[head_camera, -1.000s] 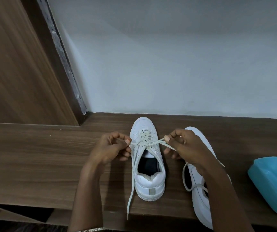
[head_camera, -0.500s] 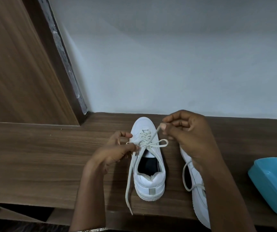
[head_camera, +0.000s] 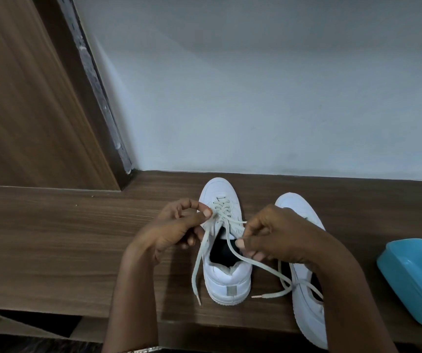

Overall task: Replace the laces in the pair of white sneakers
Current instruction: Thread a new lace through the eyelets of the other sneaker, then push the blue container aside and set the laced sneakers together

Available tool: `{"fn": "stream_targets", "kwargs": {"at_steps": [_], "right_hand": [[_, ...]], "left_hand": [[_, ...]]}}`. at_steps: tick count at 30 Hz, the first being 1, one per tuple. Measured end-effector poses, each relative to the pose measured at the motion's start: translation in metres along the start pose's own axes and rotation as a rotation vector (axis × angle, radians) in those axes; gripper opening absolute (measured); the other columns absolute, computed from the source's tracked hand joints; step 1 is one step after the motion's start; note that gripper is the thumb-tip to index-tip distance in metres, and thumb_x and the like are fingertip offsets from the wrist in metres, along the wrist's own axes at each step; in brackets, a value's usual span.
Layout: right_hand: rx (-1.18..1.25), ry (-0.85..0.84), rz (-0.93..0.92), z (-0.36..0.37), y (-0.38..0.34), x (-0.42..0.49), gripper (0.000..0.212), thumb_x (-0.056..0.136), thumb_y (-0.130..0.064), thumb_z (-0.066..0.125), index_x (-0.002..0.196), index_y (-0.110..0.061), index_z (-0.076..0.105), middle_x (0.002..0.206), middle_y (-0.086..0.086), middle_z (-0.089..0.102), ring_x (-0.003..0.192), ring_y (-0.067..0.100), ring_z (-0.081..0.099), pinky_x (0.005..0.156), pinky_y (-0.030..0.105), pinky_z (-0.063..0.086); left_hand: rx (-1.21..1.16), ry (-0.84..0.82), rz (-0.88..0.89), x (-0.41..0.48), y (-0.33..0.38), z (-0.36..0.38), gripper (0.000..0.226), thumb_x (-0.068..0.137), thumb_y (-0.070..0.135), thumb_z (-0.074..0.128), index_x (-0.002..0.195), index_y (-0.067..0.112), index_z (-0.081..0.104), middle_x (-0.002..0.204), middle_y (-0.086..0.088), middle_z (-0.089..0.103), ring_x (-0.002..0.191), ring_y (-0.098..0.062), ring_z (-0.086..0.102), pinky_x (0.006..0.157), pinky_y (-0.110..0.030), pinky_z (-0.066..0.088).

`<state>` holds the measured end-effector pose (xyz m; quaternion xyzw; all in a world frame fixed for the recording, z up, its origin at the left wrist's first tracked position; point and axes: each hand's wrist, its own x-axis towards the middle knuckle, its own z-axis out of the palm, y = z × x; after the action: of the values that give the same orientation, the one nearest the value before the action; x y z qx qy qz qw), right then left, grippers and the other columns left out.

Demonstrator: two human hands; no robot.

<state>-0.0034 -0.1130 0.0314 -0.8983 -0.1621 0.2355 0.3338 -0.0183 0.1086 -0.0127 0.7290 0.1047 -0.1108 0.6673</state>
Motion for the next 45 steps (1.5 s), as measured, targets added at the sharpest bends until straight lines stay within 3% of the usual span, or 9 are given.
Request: {"fn": "stream_targets", "kwargs": {"at_steps": [7, 13, 16, 20, 26, 30, 34, 40, 45], "right_hand": [[0.07, 0.424, 0.069, 0.008, 0.002, 0.012, 0.029, 0.079, -0.04, 0.08, 0.069, -0.019, 0.063, 0.058, -0.004, 0.07, 0.057, 0.012, 0.07, 0.073, 0.036, 0.059], [-0.098, 0.491, 0.091, 0.027, 0.013, 0.022, 0.027, 0.074, -0.035, 0.083, 0.08, -0.026, 0.058, 0.073, -0.01, 0.064, 0.073, 0.013, 0.065, 0.074, 0.035, 0.055], [-0.047, 0.517, 0.077, 0.023, 0.018, 0.015, 0.018, 0.079, -0.033, 0.08, 0.076, -0.027, 0.062, 0.068, -0.012, 0.064, 0.071, 0.006, 0.063, 0.07, 0.031, 0.054], [0.141, 0.743, -0.037, 0.007, 0.025, -0.021, 0.014, 0.082, -0.03, 0.078, 0.074, -0.026, 0.067, 0.068, -0.012, 0.066, 0.063, 0.003, 0.063, 0.062, 0.021, 0.05], [0.222, 0.947, -0.084, 0.01, 0.057, -0.091, 0.014, 0.083, -0.02, 0.079, 0.076, -0.026, 0.068, 0.067, -0.016, 0.068, 0.068, -0.003, 0.065, 0.061, 0.008, 0.046], [0.145, 1.08, 0.043, 0.009, 0.106, -0.143, 0.019, 0.081, -0.021, 0.08, 0.072, -0.027, 0.064, 0.065, -0.014, 0.067, 0.067, 0.004, 0.064, 0.062, 0.014, 0.045], [-0.063, 1.199, 0.165, -0.002, 0.154, -0.181, 0.012, 0.081, -0.016, 0.078, 0.085, -0.024, 0.069, 0.084, -0.013, 0.068, 0.083, 0.016, 0.063, 0.074, 0.02, 0.037], [-0.315, 0.968, 0.333, -0.005, 0.204, -0.183, 0.039, 0.076, -0.035, 0.08, 0.112, -0.022, 0.071, 0.114, -0.001, 0.069, 0.11, 0.024, 0.057, 0.089, 0.04, 0.047], [-0.362, 0.887, 0.301, -0.003, 0.222, -0.181, 0.021, 0.08, -0.025, 0.078, 0.1, -0.021, 0.075, 0.103, -0.004, 0.072, 0.108, 0.022, 0.062, 0.084, 0.042, 0.051]], "left_hand": [[0.01, 0.147, 0.156, 0.005, 0.003, 0.005, 0.024, 0.094, 0.022, 0.063, 0.103, 0.0, 0.065, 0.049, -0.002, 0.049, 0.037, -0.004, 0.036, 0.038, -0.014, 0.026], [0.224, 0.168, 0.261, 0.008, -0.004, 0.019, 0.01, 0.084, 0.026, 0.076, 0.086, 0.017, 0.071, 0.056, 0.006, 0.055, 0.046, -0.003, 0.045, 0.048, -0.02, 0.037], [0.404, 0.354, 0.326, 0.003, -0.013, 0.033, 0.008, 0.082, 0.028, 0.078, 0.081, 0.028, 0.069, 0.058, 0.01, 0.06, 0.051, -0.004, 0.051, 0.053, -0.028, 0.044], [0.528, 0.57, 0.499, -0.024, -0.003, 0.065, 0.007, 0.086, 0.025, 0.071, 0.085, 0.028, 0.065, 0.058, 0.01, 0.059, 0.054, -0.006, 0.055, 0.053, -0.027, 0.044], [0.416, 0.446, 0.653, -0.058, -0.002, 0.117, 0.008, 0.089, 0.023, 0.069, 0.084, 0.027, 0.064, 0.059, 0.012, 0.057, 0.056, -0.008, 0.055, 0.054, -0.021, 0.041], [0.34, 0.305, 0.684, -0.078, -0.006, 0.172, 0.008, 0.088, 0.023, 0.07, 0.086, 0.028, 0.064, 0.062, 0.008, 0.06, 0.06, -0.012, 0.06, 0.057, -0.036, 0.049], [0.343, 0.209, 0.691, -0.085, -0.003, 0.229, 0.012, 0.084, 0.02, 0.072, 0.081, 0.028, 0.064, 0.063, 0.01, 0.06, 0.06, -0.011, 0.059, 0.057, -0.028, 0.048], [0.381, 0.12, 0.613, -0.082, -0.006, 0.283, 0.007, 0.085, 0.021, 0.071, 0.084, 0.025, 0.066, 0.076, 0.015, 0.064, 0.074, -0.004, 0.061, 0.064, -0.021, 0.047], [0.46, 0.02, 0.534, -0.071, -0.019, 0.316, 0.016, 0.09, 0.022, 0.065, 0.106, 0.022, 0.069, 0.1, 0.014, 0.069, 0.094, -0.002, 0.062, 0.084, -0.024, 0.05]]}}
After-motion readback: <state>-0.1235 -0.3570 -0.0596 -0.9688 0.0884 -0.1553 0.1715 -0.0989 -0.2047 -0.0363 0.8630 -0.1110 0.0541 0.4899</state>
